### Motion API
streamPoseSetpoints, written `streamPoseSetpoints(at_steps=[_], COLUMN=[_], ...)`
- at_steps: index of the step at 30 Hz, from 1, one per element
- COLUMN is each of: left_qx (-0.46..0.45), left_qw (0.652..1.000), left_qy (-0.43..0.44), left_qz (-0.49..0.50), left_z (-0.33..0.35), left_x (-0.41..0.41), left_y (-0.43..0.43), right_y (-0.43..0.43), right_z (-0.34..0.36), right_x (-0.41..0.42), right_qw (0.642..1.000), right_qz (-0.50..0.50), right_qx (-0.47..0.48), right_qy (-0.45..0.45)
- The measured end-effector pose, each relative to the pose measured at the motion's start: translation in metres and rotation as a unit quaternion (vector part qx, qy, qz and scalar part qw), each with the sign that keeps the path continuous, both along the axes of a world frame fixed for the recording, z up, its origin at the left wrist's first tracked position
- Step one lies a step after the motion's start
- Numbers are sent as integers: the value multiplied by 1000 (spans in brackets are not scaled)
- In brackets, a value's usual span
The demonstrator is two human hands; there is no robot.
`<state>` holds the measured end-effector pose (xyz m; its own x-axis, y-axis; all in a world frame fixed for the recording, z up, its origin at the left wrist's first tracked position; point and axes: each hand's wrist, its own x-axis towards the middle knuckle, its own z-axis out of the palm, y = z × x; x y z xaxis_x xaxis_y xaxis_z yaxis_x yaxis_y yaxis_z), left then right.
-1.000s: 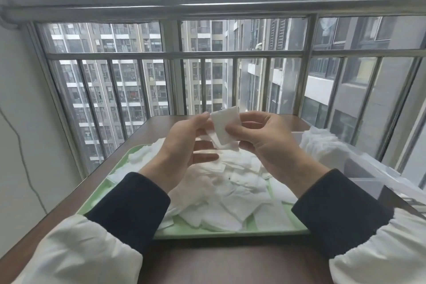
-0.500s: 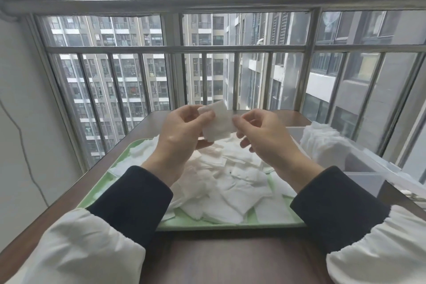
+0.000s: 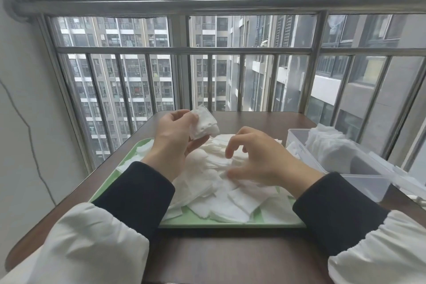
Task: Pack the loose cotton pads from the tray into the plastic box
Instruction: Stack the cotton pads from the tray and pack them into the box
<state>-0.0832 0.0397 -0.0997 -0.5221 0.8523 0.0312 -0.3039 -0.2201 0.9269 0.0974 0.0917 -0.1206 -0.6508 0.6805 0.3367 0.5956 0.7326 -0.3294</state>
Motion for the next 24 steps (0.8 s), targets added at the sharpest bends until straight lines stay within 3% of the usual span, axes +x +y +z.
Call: streamPoseSetpoints(at_steps=[8,13,17,19,24], left_qx=[0,5,17,19,8], left_qw=[999,999,997,996,994], left_qy=[36,53,75,80,101], left_qz=[1,9,32,34,29], left_z=[-1,-2,-3,-3,-7], left_x=[1,1,1,1,1], left_y=[2,2,4,4,5], right_y=[5,4,0,-1,3], right_z=[-3,5,11,10,2], right_x=[-6,-2,-2,-1,-1], right_qw=[998,980,912,893,913], right_qz=[15,13,11,-19,-88], right_qx=[46,-84,-261,-314,-307], right_qy=[31,181,315,323,255])
